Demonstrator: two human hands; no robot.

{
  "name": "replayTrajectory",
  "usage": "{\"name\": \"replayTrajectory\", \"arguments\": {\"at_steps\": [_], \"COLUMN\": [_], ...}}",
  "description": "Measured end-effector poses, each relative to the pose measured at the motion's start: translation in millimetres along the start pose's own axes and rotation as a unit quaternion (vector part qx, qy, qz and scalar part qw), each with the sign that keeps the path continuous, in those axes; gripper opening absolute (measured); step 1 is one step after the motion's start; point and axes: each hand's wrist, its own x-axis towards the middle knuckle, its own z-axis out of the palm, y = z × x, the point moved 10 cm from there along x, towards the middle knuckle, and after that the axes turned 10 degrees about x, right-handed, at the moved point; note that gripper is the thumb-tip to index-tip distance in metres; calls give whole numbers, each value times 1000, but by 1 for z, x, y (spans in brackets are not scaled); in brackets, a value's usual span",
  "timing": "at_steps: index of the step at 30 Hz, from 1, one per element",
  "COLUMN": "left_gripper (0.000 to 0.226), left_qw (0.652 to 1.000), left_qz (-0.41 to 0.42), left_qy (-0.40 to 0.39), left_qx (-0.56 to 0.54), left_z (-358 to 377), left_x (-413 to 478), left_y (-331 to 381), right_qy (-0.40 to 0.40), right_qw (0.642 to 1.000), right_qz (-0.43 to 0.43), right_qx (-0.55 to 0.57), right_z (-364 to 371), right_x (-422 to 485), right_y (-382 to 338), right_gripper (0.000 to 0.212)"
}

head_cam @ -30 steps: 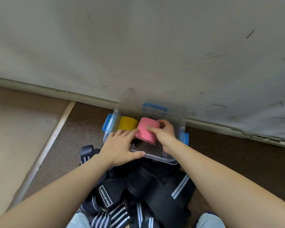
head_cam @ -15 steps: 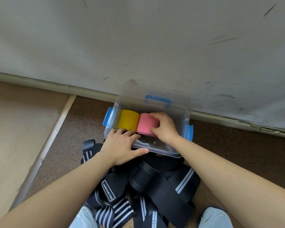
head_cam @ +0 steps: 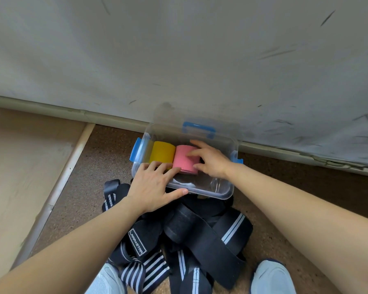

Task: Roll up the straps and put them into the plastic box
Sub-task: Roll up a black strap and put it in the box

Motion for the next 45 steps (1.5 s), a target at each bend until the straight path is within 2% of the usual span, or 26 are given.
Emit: {"name": "replayTrajectory", "arguments": {"at_steps": [5,7,10,13,16,18,20,25,29,31,34,37,42,43,45], "left_gripper": [77,63,27,12,18,31,46,86,92,81,52,31,23,19,15], "left_qw": [997,993,988,988,989,981,968,958,939,940,942,903,836,831,843], "left_qz": [8,7,22,9,-51,-99,-133,-184,-224,-209,-177,-192,-234,-246,-270], "left_qy": [-43,-1,88,94,5,-82,-129,-162,-211,-224,-202,-177,-107,-102,-77], "left_qx": [-70,-114,-128,-123,-138,-148,-167,-152,-152,-151,-200,-342,-484,-488,-459], "left_z": [-4,-23,-56,-71,-57,-36,-16,22,55,62,61,63,36,32,18], "left_x": [0,-4,-23,-46,-64,-76,-89,-117,-136,-138,-129,-124,-118,-118,-119], "left_y": [-4,-8,-7,-13,-30,-39,-37,-39,-65,-65,-47,-33,-44,-50,-62], "right_qy": [48,51,9,-45,-70,-81,-83,-78,-127,-127,-111,-84,-52,-46,-41], "right_qw": [998,996,995,996,997,997,996,992,988,985,982,981,979,980,981], "right_qz": [-37,-64,-89,-60,-10,12,37,81,83,90,108,116,113,109,108], "right_qx": [2,-18,-44,-44,-12,2,17,50,-30,-70,-112,-128,-159,-158,-157], "right_z": [-26,-29,-16,9,36,58,79,90,68,54,40,31,25,26,26], "right_x": [-38,-67,-112,-144,-158,-160,-158,-160,-165,-167,-171,-175,-178,-178,-180], "right_y": [-27,-46,-64,-58,-51,-51,-48,-35,-19,-7,9,21,27,26,27], "right_gripper": [35,25,19,20,48,73,85,66,61,59,57,53,47,46,43]}}
